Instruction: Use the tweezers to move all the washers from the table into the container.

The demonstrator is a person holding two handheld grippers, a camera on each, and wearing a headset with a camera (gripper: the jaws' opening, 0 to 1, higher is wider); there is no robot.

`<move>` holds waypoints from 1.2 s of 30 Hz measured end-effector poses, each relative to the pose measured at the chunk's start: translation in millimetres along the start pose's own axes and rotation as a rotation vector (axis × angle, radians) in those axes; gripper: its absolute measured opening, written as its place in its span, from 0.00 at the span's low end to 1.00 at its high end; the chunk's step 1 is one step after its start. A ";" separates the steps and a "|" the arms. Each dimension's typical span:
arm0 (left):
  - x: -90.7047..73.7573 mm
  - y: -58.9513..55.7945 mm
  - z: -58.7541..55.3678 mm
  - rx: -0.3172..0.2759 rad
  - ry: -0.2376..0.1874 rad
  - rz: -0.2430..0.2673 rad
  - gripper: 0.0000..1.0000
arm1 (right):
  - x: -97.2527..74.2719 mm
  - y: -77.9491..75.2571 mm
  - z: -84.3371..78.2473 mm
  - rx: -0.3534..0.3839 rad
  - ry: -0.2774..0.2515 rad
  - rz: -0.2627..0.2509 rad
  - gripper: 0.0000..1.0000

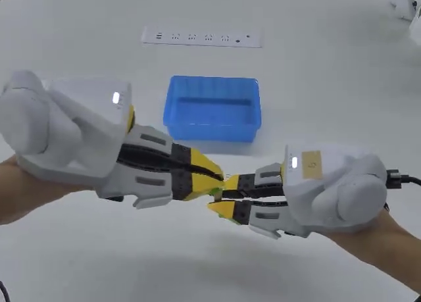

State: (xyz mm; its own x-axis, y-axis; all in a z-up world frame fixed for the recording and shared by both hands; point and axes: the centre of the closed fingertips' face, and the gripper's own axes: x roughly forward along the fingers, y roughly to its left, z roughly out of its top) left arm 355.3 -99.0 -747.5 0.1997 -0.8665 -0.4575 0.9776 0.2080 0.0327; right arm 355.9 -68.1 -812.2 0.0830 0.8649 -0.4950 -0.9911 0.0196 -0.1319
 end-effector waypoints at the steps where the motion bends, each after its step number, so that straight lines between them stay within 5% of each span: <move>1: -6.6 1.0 -1.4 -0.012 -0.001 0.011 0.06 | 3.8 -0.1 4.4 -0.001 -0.005 0.002 0.09; 9: -40.9 3.0 -12.8 -0.073 0.030 0.082 0.07 | 25.7 5.3 22.8 0.015 -0.038 0.017 0.10; 14: -52.1 4.7 -22.8 -0.053 0.052 0.111 0.06 | 40.8 2.5 27.5 -0.035 -0.006 0.015 0.10; 27: -52.4 33.0 -34.9 -0.035 0.043 0.121 0.06 | 60.8 -19.9 21.4 -0.130 0.062 0.006 0.11; 36: -49.1 48.7 -47.5 -0.041 0.069 0.120 0.06 | 74.5 -32.5 13.4 -0.089 0.054 0.008 0.12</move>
State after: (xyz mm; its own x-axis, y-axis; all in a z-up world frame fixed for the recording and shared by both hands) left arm 390.0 -24.8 -765.7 0.3090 -0.8012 -0.5125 0.9429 0.3284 0.0550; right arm 392.9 2.4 -833.3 0.0833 0.8366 -0.5415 -0.9786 -0.0339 -0.2028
